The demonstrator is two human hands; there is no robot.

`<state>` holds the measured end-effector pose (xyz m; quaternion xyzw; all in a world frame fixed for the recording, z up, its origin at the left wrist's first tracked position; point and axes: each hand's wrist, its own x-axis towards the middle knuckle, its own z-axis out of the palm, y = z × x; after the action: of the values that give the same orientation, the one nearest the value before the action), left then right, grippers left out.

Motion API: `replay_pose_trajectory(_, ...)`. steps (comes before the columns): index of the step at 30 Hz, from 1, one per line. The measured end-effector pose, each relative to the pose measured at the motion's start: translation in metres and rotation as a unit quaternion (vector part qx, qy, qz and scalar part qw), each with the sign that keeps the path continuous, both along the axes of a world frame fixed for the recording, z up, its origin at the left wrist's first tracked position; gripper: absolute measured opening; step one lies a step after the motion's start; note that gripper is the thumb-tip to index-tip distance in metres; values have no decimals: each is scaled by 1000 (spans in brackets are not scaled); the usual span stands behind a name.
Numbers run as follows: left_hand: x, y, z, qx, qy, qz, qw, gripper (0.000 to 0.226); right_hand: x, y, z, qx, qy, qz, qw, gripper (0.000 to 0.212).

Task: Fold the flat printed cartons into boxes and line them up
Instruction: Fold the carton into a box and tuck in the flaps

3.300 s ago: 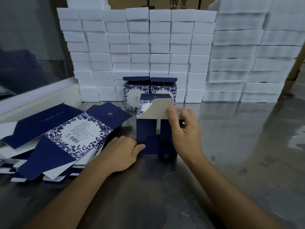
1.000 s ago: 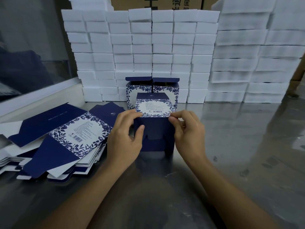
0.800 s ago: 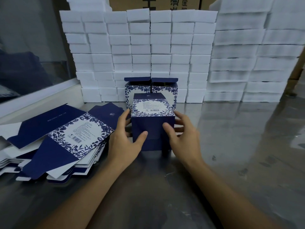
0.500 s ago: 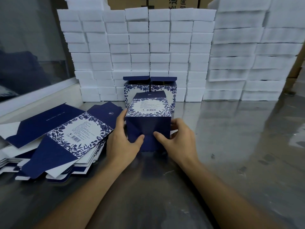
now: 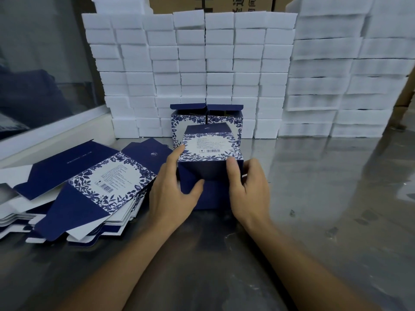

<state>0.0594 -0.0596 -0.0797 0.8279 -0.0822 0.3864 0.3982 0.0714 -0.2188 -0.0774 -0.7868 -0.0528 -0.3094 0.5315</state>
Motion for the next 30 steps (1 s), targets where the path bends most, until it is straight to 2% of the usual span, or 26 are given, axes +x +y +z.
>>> replay_pose_trajectory(4, -1, -3, 2, 6, -34, 6, 999, 76, -3, 0, 4, 8, -21, -9, 1000, 45)
replay_pose_trajectory(8, -2, -1, 2, -7, 2, -1, 1000, 69, -1, -2, 2, 17, -1, 30, 999, 32)
replay_pose_trajectory(12, -4, -2, 1, -5, -13, -81, 997, 68, 0, -3, 0, 48, 5, 69, 996, 30)
replay_pose_trajectory(15, -6, -5, 5, -118, 6, -159, 980, 60, 1, -5, -1, 35, 18, 84, 996, 37)
replay_pose_trajectory(19, 1, 0, 8, -269, 42, -152, 950, 38, 7, -12, -6, 40, 71, 93, 992, 48)
replay_pose_trajectory(24, 7, 1, 7, -241, 41, -95, 965, 44, 14, -16, -9, 90, 94, 104, 986, 45)
replay_pose_trajectory(27, 10, 5, 5, -226, 70, -74, 969, 44, 18, -16, -11, 103, 95, 101, 985, 52)
replay_pose_trajectory(30, 12, 10, 3, -211, 112, -59, 969, 59, 20, -14, -12, 113, 99, 94, 984, 56)
